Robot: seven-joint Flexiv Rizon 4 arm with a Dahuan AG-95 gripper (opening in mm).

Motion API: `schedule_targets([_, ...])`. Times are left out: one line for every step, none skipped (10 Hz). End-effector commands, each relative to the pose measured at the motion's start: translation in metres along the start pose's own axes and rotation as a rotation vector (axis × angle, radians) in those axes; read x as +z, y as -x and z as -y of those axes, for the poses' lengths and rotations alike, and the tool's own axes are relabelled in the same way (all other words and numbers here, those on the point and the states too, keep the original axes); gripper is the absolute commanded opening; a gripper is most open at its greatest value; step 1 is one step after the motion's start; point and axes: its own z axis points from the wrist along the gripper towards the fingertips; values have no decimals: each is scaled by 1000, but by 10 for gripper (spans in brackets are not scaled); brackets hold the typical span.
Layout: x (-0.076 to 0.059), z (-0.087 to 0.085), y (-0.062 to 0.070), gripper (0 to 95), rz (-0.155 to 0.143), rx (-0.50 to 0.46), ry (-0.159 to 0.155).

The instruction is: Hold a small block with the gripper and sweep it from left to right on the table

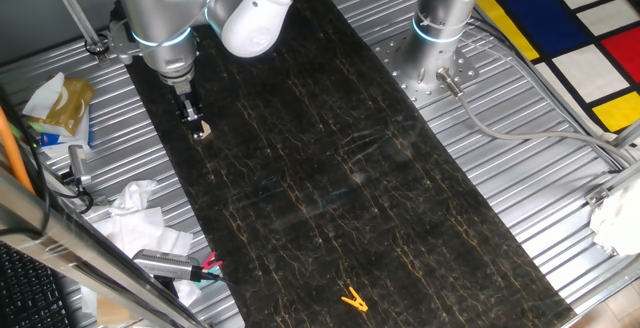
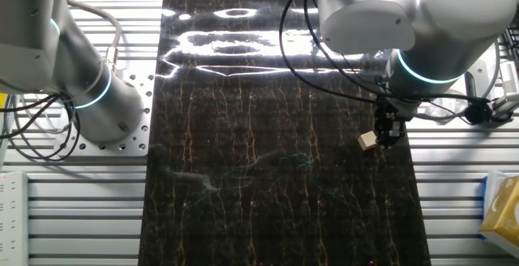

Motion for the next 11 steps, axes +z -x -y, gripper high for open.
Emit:
schedule_targets([1,1,1,570,-1,0,0])
schedule_targets([2,1,1,570,-1,0,1])
schedule_targets([3,2,1,570,-1,-3,0])
schedule_targets([4,2,1,570,-1,-4,0])
schedule_targets([4,2,1,570,-1,-3,0])
schedule_targets([4,2,1,570,-1,-5,0])
schedule_targets([4,2,1,570,-1,-5,0])
schedule_targets([4,2,1,570,-1,-6,0])
schedule_targets([5,3,2,570,-2,-5,0])
schedule_targets([6,3,2,570,-1,-6,0])
schedule_targets([6,3,2,570,-1,-6,0])
